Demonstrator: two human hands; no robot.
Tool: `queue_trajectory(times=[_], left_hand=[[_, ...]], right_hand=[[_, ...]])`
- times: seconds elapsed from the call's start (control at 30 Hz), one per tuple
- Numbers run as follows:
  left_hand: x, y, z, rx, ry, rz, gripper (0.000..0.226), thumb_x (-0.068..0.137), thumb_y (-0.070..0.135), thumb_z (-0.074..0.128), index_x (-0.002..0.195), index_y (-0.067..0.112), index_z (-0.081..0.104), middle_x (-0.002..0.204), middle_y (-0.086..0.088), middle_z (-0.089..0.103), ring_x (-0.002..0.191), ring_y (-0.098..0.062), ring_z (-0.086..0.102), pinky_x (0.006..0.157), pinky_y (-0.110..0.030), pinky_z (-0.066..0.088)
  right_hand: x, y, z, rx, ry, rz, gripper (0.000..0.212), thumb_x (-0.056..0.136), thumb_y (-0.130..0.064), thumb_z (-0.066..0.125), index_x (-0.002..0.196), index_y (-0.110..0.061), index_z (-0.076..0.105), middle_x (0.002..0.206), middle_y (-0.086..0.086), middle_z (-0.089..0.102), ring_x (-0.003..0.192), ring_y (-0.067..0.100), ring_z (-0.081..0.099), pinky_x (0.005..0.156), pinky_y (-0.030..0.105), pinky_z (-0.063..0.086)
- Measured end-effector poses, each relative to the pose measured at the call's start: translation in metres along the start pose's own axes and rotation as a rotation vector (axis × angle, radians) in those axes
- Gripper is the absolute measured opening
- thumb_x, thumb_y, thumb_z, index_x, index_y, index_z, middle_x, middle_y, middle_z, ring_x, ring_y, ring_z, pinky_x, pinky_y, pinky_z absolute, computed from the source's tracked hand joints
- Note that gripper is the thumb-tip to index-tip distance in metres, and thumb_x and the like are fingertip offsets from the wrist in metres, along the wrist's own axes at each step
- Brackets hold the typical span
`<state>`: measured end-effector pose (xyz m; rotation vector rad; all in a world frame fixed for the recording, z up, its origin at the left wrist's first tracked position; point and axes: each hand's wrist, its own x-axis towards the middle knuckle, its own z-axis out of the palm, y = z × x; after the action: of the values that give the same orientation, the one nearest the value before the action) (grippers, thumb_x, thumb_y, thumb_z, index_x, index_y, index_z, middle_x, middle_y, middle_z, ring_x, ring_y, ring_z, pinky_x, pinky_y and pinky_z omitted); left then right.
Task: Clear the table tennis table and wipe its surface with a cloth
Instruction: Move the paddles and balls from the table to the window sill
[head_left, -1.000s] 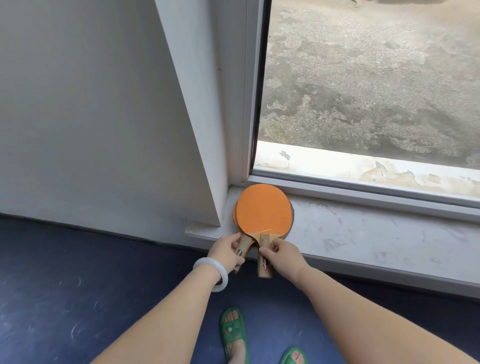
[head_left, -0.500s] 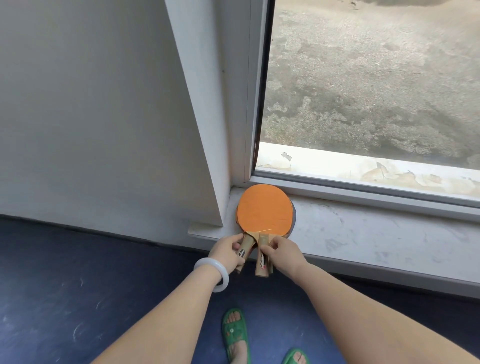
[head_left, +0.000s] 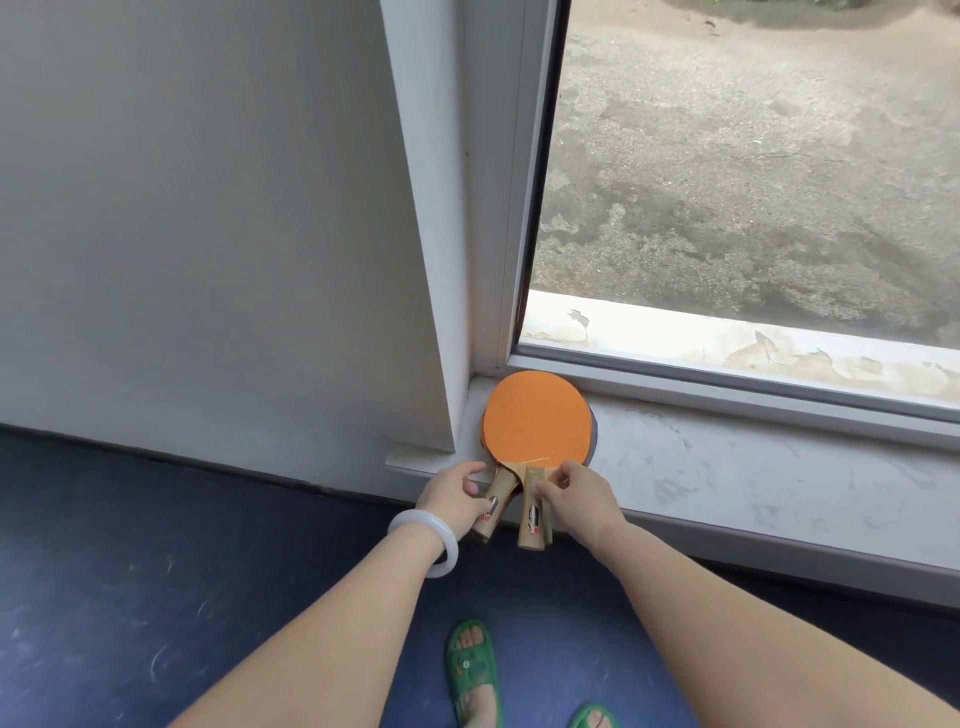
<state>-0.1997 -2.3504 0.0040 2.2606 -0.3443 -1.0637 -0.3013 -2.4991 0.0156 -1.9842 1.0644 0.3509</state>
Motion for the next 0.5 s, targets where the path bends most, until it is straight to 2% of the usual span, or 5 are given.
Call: queue_trajectory(times=[0.1,0.27,0.5], left_hand=[[-0.005,0.002,-0.001,0.024,0.017,0.01,0.055,0.09,0.012,0.064,0.14,0.028,0.049,0.107,0.004,0.055,0.098,-0.015,0.057,0.083,-0.026,0.048],[-0.025,0.004,0.001,0.045,0.064,0.026,0.054,0.09,0.013,0.065,0.139,0.028,0.05,0.108,0.004,0.054,0.099,-0.015,0.057,0.085,-0.028,0.05],[-0.072,0.007,0.004,0.073,0.18,0.055,0.048,0.092,0.016,0.063,0.138,0.027,0.051,0.112,0.001,0.048,0.093,-0.013,0.052,0.078,-0.021,0.041]], right_hand=[[-0.005,-0.001,-0.001,0.005,0.006,-0.024,0.018,0.098,-0.03,0.056,0.096,-0.013,0.056,0.09,0.002,0.061,0.084,0.018,0.057,0.066,0.027,0.04],[-0.016,0.005,-0.005,-0.032,-0.012,-0.081,0.017,0.097,-0.029,0.058,0.095,-0.013,0.055,0.091,0.002,0.061,0.09,0.022,0.058,0.074,0.03,0.043],[-0.042,0.004,-0.025,-0.107,-0.045,-0.212,0.016,0.095,-0.029,0.06,0.096,-0.014,0.058,0.094,0.001,0.062,0.092,0.021,0.058,0.078,0.031,0.046]])
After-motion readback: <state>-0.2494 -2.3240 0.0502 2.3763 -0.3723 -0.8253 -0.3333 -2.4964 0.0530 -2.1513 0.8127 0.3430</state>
